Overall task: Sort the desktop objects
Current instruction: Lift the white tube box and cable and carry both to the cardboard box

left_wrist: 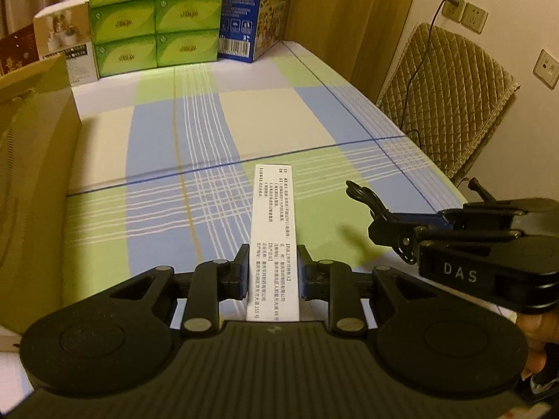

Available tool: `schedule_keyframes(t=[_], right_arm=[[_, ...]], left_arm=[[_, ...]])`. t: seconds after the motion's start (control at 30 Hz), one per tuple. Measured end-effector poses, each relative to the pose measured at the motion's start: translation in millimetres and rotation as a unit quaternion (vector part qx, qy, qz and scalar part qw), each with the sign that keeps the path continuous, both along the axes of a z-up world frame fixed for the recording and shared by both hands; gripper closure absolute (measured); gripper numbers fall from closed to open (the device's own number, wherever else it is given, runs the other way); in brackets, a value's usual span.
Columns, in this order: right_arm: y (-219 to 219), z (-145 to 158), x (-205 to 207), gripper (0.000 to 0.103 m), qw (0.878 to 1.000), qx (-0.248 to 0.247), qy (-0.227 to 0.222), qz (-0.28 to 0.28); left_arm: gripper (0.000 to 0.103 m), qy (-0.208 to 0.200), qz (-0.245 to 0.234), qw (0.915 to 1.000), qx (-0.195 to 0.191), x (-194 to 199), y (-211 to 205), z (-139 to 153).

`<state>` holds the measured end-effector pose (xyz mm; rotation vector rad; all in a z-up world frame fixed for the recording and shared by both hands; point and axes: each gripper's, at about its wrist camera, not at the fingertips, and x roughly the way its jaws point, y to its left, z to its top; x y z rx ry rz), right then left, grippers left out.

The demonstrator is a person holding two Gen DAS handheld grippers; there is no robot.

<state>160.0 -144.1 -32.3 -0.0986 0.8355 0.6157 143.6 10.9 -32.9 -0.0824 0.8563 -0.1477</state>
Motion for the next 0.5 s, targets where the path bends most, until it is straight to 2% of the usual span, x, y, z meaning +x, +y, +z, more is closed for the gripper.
schedule_keyframes(t=[0.23, 0.5], right_arm=[[-1.6, 26.7, -24.1, 0.091, 1.0, 0.018, -0.01, -0.003], [19.6, 69.1, -61.2, 0.091, 0.999, 0.03, -0.038, 0.014]], left_arm=[[0.082, -0.015, 0.012, 0.9998, 0.01, -25.8, 13.1, 32.2], [0.082, -0.043, 0.031, 0.9983, 0.026, -63.6, 33.6, 76.1]])
